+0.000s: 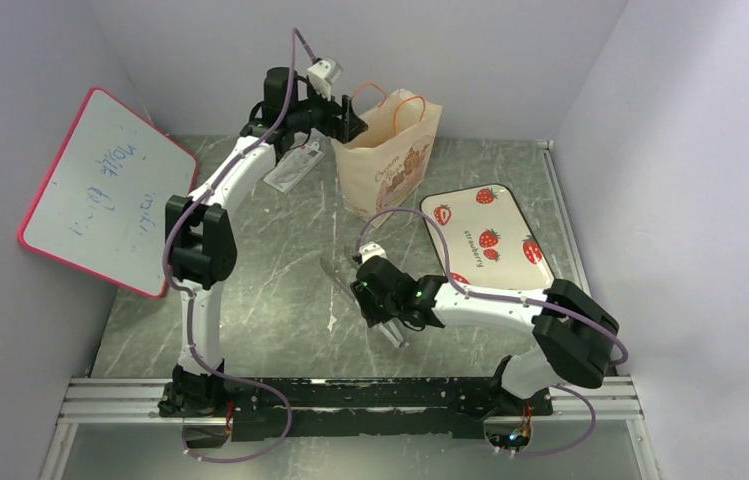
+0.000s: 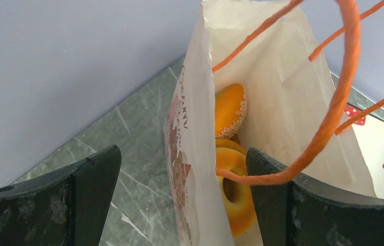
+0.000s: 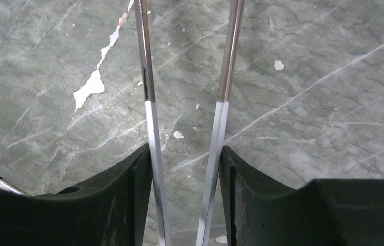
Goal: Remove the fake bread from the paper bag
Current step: Pick up the clamp at the center of the board.
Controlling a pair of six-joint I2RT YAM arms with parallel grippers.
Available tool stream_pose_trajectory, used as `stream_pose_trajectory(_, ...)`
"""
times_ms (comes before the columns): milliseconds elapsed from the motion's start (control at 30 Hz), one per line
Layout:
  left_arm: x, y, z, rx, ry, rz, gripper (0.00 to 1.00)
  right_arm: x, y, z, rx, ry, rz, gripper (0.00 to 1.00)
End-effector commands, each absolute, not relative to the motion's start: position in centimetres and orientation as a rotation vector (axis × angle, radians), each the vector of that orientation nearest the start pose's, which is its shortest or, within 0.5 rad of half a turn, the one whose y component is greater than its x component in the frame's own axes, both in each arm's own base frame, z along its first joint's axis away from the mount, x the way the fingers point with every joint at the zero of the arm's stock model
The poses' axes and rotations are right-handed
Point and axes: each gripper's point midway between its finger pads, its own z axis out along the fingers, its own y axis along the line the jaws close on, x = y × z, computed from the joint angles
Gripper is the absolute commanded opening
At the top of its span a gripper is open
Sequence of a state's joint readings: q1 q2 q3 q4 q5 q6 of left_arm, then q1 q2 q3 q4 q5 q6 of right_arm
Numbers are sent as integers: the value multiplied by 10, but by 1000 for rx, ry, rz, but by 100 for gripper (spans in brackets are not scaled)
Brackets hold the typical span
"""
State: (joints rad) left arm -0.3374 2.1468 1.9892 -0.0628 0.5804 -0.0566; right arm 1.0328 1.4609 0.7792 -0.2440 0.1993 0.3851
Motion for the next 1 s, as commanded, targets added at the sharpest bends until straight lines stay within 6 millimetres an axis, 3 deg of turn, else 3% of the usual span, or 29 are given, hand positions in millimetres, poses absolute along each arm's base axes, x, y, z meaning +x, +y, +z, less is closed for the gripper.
stream_pose_trajectory(0, 548, -314, 267, 735, 1682, -793, 97, 195, 287, 65, -684, 2362, 378, 50)
stream_pose_trajectory(233, 555, -322, 252, 729, 1704, -767, 95, 190, 281, 68, -674, 2375, 370, 50)
stream_pose_trajectory(300, 555, -324, 250, 729, 1708, -763, 74, 188, 278, 69, -671, 2378, 362, 48)
stream_pose_trajectory(367, 559, -322, 245, 715, 1722, -725, 33, 188, 274, 69, -664, 2384, 350, 46)
stream_pose_trajectory(433, 560, -319, 241, 708, 1738, -679, 9, 187, 271, 70, -662, 2388, 338, 45)
stream_pose_trajectory(533, 560, -304, 238, 674, 1762, -574, 7, 185, 266, 73, -652, 2389, 325, 43)
stream_pose_trajectory(633, 555, -282, 249, 622, 1759, -460, 7, 185, 260, 79, -639, 2380, 312, 42)
stream_pose_trajectory(833, 538, -237, 305, 496, 1671, -265, 7, 184, 249, 85, -599, 2374, 292, 38)
stream_pose_trajectory(967, 528, -207, 331, 421, 1640, -136, 7, 182, 246, 84, -574, 2376, 309, 38)
